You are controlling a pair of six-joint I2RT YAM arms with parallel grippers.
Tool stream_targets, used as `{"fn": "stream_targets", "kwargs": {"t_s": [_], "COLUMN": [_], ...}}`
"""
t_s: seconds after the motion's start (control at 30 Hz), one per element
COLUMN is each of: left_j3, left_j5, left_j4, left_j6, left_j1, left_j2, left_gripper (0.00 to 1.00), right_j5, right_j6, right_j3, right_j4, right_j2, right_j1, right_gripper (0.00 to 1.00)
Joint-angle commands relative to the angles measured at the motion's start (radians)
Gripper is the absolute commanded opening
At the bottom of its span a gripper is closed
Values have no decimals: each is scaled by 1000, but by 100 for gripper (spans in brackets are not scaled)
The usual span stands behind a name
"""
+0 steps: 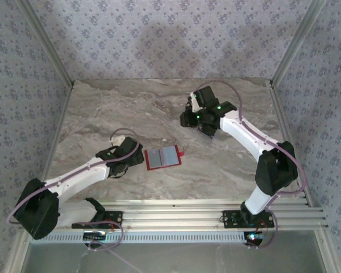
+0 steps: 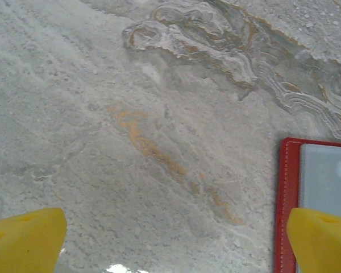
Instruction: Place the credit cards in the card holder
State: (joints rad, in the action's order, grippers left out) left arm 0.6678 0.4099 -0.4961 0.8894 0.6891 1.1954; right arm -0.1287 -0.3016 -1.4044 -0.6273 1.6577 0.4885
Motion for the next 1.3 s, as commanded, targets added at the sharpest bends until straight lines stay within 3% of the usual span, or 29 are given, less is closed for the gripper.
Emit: {"fn": "stream_targets", "kwargs": {"t_s": [0.0, 0.23, 0.5, 0.9, 1.27], "left_j3": [51, 68, 59, 56, 55], "left_j5": [-16, -36, -47, -52, -57], "left_j4": [4, 17, 27, 43, 55], "left_j6": [-36, -37, -29, -29, -30], "left_j1": [0, 4, 7, 10, 10], "left_j2": [25, 62, 73, 91, 109], "left_gripper": [100, 100, 100, 100, 100], "right_j5": [243, 451, 516, 508, 450], "right_j6": [183, 265, 271, 286, 280], "right_j3": [-38, -75, -83, -131, -97], "right_j4": [-190, -209, -165, -165, -172], "right_j2": [55, 173, 224, 305, 266], "right_j1": [-30, -28, -14, -3, -2], "right_gripper": [48, 46, 46, 45, 23]}}
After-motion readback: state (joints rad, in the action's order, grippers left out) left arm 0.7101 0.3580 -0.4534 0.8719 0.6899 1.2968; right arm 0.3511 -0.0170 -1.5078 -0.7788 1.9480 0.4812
